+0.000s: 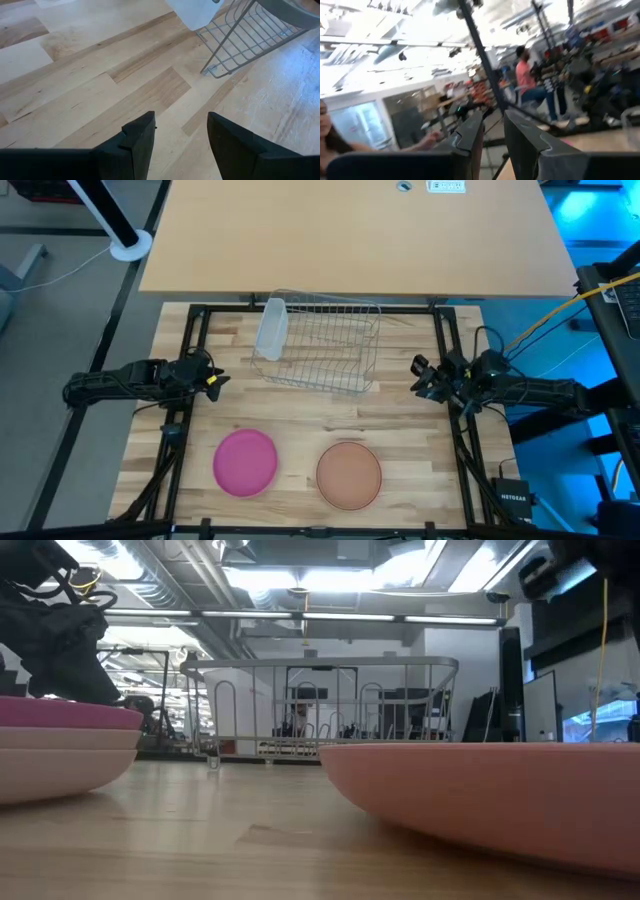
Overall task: Sort dishes
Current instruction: Put the light red plate into the dish rack
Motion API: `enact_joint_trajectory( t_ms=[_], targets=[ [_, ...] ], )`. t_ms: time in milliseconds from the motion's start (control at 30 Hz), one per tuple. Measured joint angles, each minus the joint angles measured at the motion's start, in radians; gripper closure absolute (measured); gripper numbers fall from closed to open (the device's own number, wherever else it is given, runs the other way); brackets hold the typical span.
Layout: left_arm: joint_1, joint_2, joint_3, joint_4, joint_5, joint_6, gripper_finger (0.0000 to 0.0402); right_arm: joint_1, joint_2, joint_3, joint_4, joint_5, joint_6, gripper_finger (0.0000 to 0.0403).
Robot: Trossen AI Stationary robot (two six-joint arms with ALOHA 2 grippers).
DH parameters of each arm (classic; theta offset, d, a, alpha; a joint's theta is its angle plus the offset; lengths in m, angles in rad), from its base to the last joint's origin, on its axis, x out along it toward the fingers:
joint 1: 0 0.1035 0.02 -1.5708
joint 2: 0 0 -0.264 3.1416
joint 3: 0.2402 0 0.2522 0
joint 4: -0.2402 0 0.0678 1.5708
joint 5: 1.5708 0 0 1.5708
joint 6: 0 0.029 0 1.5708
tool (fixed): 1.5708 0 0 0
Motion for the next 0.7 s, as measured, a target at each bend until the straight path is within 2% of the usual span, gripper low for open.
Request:
enact_joint_trajectory(
  t_ms=[100,233,467,700],
  targets=[
    [0.000,0.000,0.000,0.000,0.000,0.000,0.0231,0.000,0.052,0.062,-0.004,0.048,-0.001,0.0318],
    [0.000,0.000,0.000,0.000,0.000,0.000,0.0231,0.000,0.168,0.176,-0.048,0.052,-0.002,0.0318],
    [0.000,0.000,0.000,0.000,0.000,0.019,0.0231,0.000,0.472,0.418,-0.230,0.030,-0.052,0.0318],
    [0.000,0.000,0.000,0.000,0.000,0.019,0.0231,0.000,0.778,0.621,-0.241,-0.027,-0.062,0.0318]
  ],
)
